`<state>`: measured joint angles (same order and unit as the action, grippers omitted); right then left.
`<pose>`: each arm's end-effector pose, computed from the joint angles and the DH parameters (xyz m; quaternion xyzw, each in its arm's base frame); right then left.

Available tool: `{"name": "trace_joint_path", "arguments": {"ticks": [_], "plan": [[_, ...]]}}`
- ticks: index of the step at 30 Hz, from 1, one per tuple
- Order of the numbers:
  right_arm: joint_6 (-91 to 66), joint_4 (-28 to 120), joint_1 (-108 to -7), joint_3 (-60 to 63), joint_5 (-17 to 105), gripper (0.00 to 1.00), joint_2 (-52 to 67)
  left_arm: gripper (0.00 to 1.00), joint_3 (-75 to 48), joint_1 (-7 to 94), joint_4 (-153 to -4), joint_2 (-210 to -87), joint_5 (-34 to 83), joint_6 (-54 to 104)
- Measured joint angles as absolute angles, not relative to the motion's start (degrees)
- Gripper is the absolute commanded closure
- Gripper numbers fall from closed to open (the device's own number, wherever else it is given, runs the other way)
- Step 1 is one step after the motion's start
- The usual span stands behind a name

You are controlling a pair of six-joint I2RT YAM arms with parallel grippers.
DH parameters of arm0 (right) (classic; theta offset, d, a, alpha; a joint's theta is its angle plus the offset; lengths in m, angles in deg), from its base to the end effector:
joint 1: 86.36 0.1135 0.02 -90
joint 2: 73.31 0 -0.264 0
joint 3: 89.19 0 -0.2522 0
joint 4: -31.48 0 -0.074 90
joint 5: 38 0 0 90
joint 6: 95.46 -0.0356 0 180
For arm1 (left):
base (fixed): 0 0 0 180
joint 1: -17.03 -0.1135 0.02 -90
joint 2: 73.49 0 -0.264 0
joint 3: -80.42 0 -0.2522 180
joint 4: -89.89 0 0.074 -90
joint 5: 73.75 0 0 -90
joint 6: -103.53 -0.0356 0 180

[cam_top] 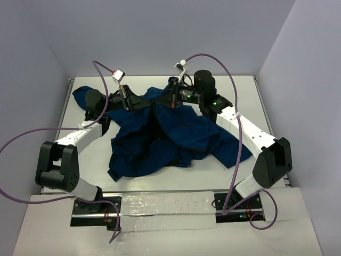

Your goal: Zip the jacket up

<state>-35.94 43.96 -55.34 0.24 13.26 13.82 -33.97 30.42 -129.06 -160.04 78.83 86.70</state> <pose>0.2962 0.2041 0.3763 -0.2187 0.7166 0.5299 0.3973 0.3095 -0.1061 0.3148 0.1140 0.6448 -0.6962 0.2941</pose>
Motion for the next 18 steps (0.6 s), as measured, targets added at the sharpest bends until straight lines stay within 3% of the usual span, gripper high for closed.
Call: {"name": "trace_joint_path", "arguments": {"ticks": [18], "plan": [[-37.5,43.1,-54.6,2.6,21.2,1.00,12.6,1.00,-33.6,31.8,-120.7,-158.7,74.5,78.5]]}}
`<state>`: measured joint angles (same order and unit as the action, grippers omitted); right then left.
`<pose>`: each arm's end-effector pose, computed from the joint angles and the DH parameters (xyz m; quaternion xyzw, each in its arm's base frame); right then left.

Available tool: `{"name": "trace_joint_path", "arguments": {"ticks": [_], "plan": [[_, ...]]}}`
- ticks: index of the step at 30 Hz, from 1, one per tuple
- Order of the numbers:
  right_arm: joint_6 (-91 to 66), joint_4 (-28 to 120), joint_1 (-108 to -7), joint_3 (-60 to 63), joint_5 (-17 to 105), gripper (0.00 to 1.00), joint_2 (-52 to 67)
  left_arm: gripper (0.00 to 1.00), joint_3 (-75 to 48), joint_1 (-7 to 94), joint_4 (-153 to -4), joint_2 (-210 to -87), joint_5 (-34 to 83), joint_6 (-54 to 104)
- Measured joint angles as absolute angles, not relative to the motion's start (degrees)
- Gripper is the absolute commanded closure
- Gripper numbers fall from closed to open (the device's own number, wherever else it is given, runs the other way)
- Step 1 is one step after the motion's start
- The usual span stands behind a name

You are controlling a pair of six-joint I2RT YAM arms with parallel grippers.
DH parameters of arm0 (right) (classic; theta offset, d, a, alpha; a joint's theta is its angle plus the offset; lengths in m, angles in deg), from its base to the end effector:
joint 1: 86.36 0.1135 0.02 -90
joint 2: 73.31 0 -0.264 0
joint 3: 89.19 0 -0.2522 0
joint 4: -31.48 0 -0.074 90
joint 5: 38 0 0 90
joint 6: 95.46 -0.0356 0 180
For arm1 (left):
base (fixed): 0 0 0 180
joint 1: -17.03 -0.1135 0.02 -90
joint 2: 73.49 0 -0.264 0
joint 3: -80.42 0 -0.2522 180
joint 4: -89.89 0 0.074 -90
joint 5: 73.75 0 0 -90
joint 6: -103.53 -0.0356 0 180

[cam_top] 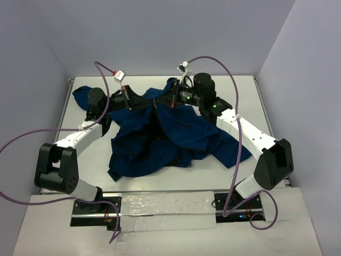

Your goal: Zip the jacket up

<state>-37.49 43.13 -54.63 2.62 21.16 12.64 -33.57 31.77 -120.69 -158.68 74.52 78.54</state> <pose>0.2936 0.2030 0.3696 -0.1700 0.7357 0.5015 0.4223 0.3085 -0.1125 0.3120 0.1061 0.6609 -0.6700 0.3210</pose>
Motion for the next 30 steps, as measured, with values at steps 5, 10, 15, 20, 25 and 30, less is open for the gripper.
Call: {"name": "trace_joint_path", "arguments": {"ticks": [5,10,15,20,25,30], "plan": [[-37.4,42.5,-54.6,3.4,22.1,1.00,11.8,1.00,-32.7,32.2,-119.7,-158.7,74.3,77.5],[-37.6,41.2,-54.6,4.4,22.6,1.00,11.2,1.00,-32.1,32.4,-118.7,-158.7,74.3,76.8],[-38.5,40.0,-54.6,5.2,22.8,1.00,11.1,1.00,-31.9,32.4,-117.7,-158.7,74.4,75.8],[-38.6,41.0,-54.6,4.6,22.4,1.00,11.1,1.00,-30.5,32.4,-113.5,-158.7,75.0,72.3],[-38.5,45.3,-54.6,2.0,22.2,1.00,11.3,1.00,-27.8,32.9,-106.0,-158.2,75.5,65.8],[-38.5,47.2,-54.6,1.1,22.4,1.00,11.3,1.00,-25.9,33.2,-99.4,-157.0,75.6,59.7]]}}
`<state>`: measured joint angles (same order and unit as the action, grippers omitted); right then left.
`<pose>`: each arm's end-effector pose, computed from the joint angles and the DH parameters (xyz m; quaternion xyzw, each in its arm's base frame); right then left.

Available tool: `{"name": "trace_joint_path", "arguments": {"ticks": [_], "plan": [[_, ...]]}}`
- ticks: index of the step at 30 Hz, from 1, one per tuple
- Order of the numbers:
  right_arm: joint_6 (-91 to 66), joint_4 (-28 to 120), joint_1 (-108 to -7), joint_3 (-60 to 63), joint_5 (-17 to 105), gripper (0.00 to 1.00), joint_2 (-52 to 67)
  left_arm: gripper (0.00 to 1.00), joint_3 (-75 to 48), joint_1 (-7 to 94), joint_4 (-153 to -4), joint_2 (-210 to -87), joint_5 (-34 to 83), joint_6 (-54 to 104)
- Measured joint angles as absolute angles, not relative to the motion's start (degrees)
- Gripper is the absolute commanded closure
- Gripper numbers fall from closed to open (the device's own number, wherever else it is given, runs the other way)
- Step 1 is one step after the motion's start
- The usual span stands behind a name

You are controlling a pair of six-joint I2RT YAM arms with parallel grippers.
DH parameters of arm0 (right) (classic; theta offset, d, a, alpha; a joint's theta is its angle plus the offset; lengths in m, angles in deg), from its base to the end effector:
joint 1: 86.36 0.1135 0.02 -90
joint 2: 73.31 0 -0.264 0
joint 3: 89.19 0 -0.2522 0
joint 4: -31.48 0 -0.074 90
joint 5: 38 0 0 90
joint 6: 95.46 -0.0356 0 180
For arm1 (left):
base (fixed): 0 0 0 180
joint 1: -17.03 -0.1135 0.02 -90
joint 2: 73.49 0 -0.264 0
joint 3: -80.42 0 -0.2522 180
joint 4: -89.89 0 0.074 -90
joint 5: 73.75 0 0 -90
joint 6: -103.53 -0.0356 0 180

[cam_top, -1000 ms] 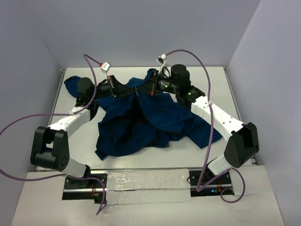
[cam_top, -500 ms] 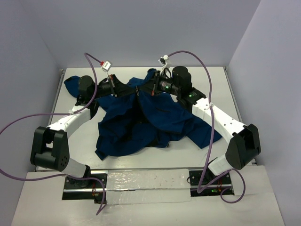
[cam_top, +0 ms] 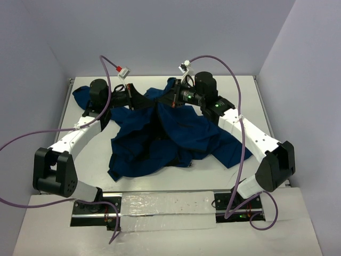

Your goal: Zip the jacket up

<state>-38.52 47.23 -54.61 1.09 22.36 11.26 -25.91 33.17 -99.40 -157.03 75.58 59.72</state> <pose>0.2878 0.1988 0.3796 -0.1549 0.7456 0.4971 0.4159 0.3094 -0.1214 0.3317 0.1762 0.6867 -0.6173 0.3411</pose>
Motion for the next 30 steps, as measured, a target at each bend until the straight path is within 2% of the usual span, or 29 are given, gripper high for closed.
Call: {"name": "trace_joint_path", "arguments": {"ticks": [6,10,11,13,16,23,30], "plan": [[-39.3,47.9,-54.2,1.1,23.7,1.00,11.3,1.00,-25.8,33.2,-96.2,-156.2,75.1,56.4],[-39.9,47.3,-54.0,1.1,24.8,1.00,11.3,0.49,-25.8,33.2,-94.7,-155.7,74.3,55.2],[-40.0,46.0,-54.1,1.1,25.6,1.00,11.3,0.40,-25.7,33.3,-92.9,-155.5,74.3,54.8],[-40.1,43.5,-54.4,1.1,26.7,1.00,11.1,0.27,-25.7,33.5,-89.9,-155.4,73.8,54.3],[-40.1,40.2,-54.5,1.6,28.4,1.00,10.6,0.28,-25.7,33.5,-86.3,-155.1,72.7,54.0],[-39.5,35.9,-54.5,1.8,31.4,1.00,9.5,0.40,-25.8,32.4,-83.1,-150.5,66.3,59.7],[-39.2,34.2,-54.5,1.8,32.5,1.00,9.4,0.39,-23.3,32.3,-82.1,-145.4,60.8,65.2]]}}
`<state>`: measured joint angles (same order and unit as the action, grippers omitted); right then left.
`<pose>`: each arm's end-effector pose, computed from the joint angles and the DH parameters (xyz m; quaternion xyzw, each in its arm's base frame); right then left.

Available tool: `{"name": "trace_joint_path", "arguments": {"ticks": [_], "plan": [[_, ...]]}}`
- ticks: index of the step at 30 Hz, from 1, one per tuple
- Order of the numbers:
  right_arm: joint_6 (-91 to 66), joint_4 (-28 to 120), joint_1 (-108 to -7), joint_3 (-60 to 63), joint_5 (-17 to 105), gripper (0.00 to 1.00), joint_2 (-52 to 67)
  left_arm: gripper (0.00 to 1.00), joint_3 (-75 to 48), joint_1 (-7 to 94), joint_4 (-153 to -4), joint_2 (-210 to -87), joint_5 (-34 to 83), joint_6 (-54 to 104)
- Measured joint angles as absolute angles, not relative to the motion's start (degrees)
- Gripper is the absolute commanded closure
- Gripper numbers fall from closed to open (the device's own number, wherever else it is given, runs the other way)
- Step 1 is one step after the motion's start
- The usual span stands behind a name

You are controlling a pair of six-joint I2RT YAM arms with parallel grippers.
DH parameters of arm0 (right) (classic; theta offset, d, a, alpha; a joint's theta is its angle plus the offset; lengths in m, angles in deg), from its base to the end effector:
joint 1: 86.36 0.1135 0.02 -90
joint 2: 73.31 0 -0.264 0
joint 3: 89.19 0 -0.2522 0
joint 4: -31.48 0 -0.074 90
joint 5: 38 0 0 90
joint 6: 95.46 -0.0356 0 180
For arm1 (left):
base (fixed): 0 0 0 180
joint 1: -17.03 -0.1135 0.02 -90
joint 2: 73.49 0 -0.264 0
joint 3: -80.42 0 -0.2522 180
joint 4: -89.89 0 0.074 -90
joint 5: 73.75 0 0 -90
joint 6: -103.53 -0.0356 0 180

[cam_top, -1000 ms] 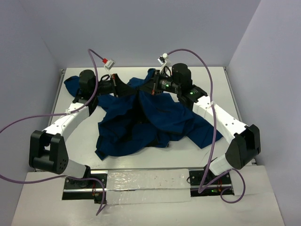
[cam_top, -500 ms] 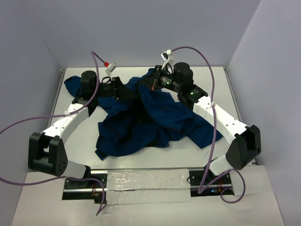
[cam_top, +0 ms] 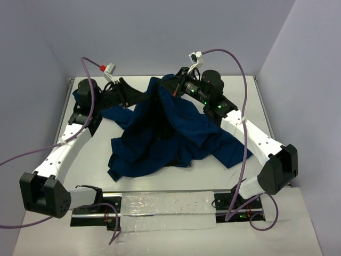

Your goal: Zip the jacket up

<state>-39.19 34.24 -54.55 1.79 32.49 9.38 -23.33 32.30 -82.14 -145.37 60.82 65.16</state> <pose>0.2864 0.1916 0.4099 -0.1122 0.6768 0.4863 0.5411 0.2718 -0.1001 0.3774 0.0362 0.7218 -0.5798 0.3761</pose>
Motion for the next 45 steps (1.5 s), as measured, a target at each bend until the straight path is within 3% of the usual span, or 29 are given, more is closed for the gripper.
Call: {"name": "trace_joint_path", "arguments": {"ticks": [7,11,15,24,29,36,41,45], "plan": [[-39.0,34.1,-54.5,1.8,33.0,1.00,9.4,0.08,-16.0,31.9,-77.8,-145.2,56.1,67.2],[-39.0,34.1,-54.5,1.8,33.1,1.00,9.4,0.26,-12.7,31.5,-74.4,-144.8,53.5,67.7],[-39.0,34.1,-54.5,1.8,33.4,1.00,9.4,0.37,-10.8,31.8,-73.5,-144.2,52.5,70.0],[-39.0,34.1,-54.5,1.8,34.4,1.00,9.4,0.34,-16.9,36.9,-83.1,-143.4,53.0,88.0],[-38.7,34.2,-54.5,1.8,34.8,1.00,9.4,0.41,-19.3,38.3,-85.2,-145.7,52.5,94.4],[-38.3,34.4,-54.5,1.8,35.1,1.00,9.4,0.44,-19.6,38.3,-87.0,-149.0,50.3,97.7],[-37.8,34.7,-54.5,1.8,35.1,1.00,9.3,0.37,-19.6,38.3,-87.1,-151.2,49.4,98.0],[-37.5,35.0,-54.5,1.8,35.4,1.00,9.2,0.39,-19.6,38.3,-87.2,-152.4,49.1,98.0]]}}
